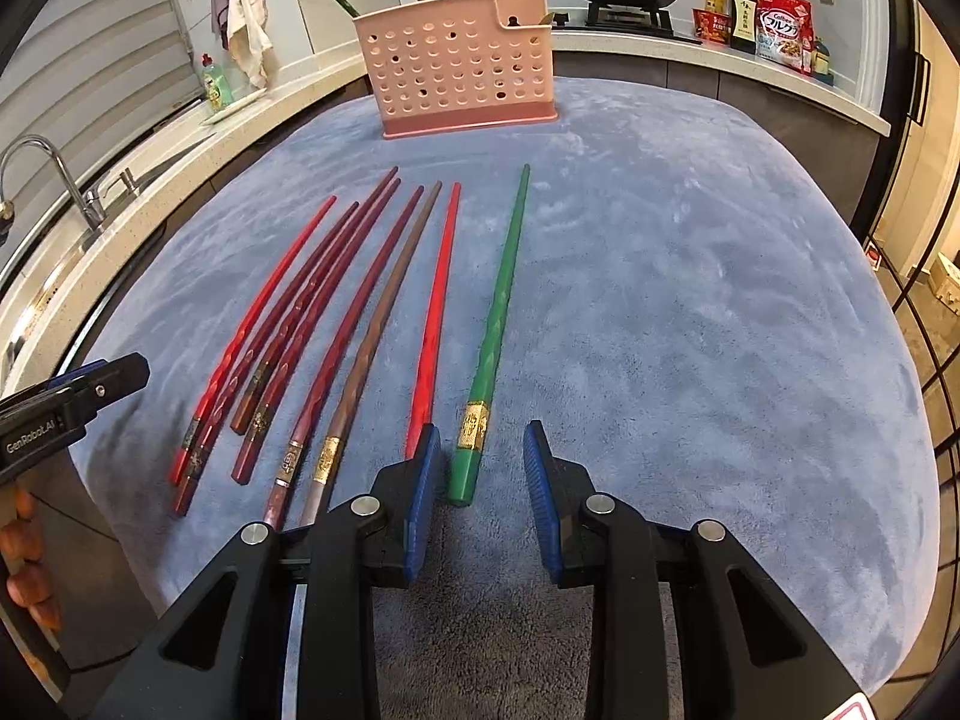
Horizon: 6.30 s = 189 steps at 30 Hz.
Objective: Organize utensils
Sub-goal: 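Grasp a red chopstick with the left tool while the right tool grasps a green chopstick, then lift both chopsticks and carry them over the pink basket, then open both tools to drop the chopsticks into the pink basket, then move both tools back down to the remaining chopsticks on the table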
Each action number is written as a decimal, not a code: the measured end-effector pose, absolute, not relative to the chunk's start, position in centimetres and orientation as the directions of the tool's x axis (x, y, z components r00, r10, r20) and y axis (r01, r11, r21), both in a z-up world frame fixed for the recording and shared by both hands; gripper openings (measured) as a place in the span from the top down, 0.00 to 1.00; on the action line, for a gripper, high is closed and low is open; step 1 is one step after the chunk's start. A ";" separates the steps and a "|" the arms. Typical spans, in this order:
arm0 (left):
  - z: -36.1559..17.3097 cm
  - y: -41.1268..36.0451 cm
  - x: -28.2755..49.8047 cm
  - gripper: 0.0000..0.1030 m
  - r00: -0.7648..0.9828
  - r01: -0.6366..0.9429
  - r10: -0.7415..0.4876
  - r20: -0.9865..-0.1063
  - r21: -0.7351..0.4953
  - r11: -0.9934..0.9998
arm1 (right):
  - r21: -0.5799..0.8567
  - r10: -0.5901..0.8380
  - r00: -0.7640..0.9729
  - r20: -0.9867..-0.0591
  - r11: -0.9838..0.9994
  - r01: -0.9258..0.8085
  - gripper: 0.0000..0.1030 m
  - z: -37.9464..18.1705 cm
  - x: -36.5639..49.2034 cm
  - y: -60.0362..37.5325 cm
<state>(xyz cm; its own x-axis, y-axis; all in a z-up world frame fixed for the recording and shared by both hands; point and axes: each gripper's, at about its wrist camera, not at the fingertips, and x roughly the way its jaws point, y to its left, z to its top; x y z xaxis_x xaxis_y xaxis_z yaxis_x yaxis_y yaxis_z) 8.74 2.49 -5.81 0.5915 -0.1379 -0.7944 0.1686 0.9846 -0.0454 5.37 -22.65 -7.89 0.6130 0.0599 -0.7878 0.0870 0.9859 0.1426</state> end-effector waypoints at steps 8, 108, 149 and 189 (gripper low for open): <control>-6.2 1.7 8.2 0.45 0.579 0.193 -0.156 -0.800 -0.051 0.980 | 0.157 0.061 0.607 -0.793 0.982 0.105 0.90 -8.5 5.0 -23.5; 22.0 -6.4 25.3 0.93 0.845 0.300 -0.302 -0.442 -0.076 0.951 | 0.317 0.077 0.940 -0.332 0.948 0.034 0.93 19.8 20.0 -33.3; 16.5 -10.2 35.7 0.68 0.837 0.252 -0.247 -0.488 -0.056 0.966 | 0.301 0.084 0.899 -0.431 0.952 0.055 0.85 15.2 32.1 -32.4; 3.2 -1.2 10.7 0.57 0.685 0.195 -0.126 -0.717 0.014 0.981 | 0.211 0.125 0.723 -0.679 0.977 0.028 0.76 1.5 3.6 -24.9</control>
<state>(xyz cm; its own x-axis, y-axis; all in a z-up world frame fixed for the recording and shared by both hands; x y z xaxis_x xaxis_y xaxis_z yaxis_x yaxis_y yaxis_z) 10.71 -1.24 3.18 0.6855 -0.1255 -0.7172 0.1947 0.9808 0.0145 3.58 -24.90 1.52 0.7233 0.1253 -0.6791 0.0284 0.9772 0.2106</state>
